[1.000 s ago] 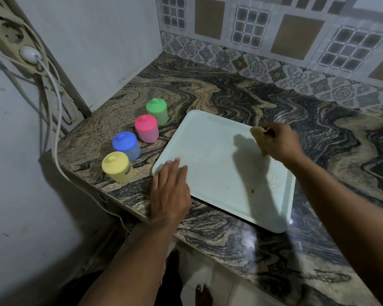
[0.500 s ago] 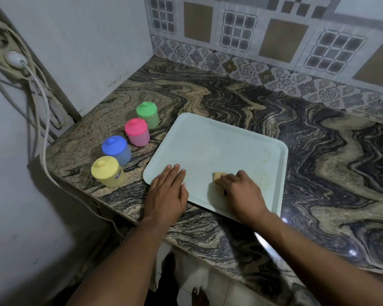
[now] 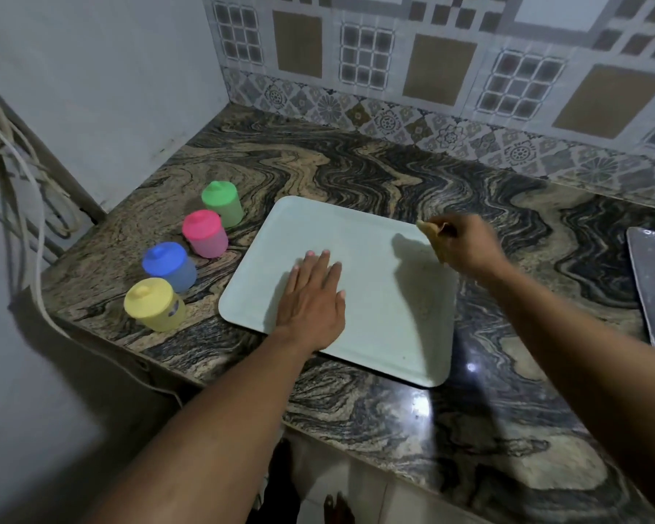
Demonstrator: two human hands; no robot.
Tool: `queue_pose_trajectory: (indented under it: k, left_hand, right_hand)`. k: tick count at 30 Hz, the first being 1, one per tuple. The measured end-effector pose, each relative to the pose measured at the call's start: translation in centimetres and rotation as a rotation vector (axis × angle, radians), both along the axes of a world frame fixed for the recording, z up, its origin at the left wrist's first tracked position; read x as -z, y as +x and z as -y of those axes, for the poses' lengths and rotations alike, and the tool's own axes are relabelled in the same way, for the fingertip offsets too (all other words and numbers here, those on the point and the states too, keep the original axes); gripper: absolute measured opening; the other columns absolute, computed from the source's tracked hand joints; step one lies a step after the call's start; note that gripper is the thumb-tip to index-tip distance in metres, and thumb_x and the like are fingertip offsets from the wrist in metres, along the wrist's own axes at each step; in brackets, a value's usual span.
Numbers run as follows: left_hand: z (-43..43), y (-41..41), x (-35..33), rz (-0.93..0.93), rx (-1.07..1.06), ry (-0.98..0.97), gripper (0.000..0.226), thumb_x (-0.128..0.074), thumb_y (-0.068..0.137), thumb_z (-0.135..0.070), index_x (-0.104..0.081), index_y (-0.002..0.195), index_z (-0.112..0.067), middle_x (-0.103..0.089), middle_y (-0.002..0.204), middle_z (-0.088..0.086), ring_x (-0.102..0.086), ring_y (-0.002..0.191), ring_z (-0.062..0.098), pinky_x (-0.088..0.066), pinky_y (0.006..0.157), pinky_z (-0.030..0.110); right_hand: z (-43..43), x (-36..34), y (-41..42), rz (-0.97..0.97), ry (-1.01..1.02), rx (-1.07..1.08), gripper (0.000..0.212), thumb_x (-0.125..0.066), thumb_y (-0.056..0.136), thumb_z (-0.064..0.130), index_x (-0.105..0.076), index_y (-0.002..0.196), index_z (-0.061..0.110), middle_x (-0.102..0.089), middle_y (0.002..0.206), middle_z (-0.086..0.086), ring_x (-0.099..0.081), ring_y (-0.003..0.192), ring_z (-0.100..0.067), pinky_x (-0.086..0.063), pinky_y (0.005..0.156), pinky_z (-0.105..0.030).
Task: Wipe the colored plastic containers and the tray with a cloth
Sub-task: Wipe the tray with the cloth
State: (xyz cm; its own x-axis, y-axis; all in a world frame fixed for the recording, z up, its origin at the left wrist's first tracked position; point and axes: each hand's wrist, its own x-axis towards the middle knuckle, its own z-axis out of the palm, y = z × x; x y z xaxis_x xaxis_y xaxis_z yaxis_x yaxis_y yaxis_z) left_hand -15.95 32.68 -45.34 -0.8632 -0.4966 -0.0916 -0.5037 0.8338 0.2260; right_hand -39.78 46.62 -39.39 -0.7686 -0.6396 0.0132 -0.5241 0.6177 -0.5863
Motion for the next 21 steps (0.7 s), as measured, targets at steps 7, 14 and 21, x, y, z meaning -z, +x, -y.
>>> queue_pose_trajectory:
  k: [7, 14, 21]
  left_hand:
    - [-0.8, -0.4, 1.6, 0.101, -0.027, -0.005, 0.063, -0.012, 0.106, -0.045, 0.011, 0.160, -0.022, 0.024, 0.166, -0.001, 0.024, 0.152, 0.022, 0.008, 0.125, 0.044]
    - [-0.8, -0.5, 1.7, 0.085, -0.041, -0.009, 0.064, -0.012, 0.104, -0.047, 0.010, 0.160, -0.025, 0.023, 0.166, -0.003, 0.024, 0.152, 0.020, 0.007, 0.125, 0.043]
    - [-0.9, -0.6, 1.8, 0.087, -0.058, 0.000, 0.064, -0.012, 0.104, -0.047, 0.010, 0.160, -0.025, 0.025, 0.165, -0.003, 0.027, 0.151, 0.019, 0.008, 0.125, 0.043]
  right_hand:
    - [1.2, 4.6, 2.1, -0.259, 0.351, -0.119, 0.024, -0.054, 0.089, 0.015, -0.071, 0.104, 0.021, -0.069, 0.108, -0.015, -0.058, 0.099, -0.036, -0.045, 0.071, -0.037]
    - [-4.3, 5.6, 11.4, -0.383, 0.264, -0.312, 0.034, -0.067, 0.083, 0.012, -0.071, 0.114, 0.025, -0.072, 0.112, 0.003, -0.058, 0.091, -0.026, -0.050, 0.064, -0.035]
    - [-7.6, 3.8, 17.2, -0.123, 0.061, -0.434, 0.036, -0.056, 0.075, 0.019, -0.076, 0.104, 0.027, -0.075, 0.092, 0.008, -0.062, 0.080, -0.020, -0.051, 0.060, -0.031]
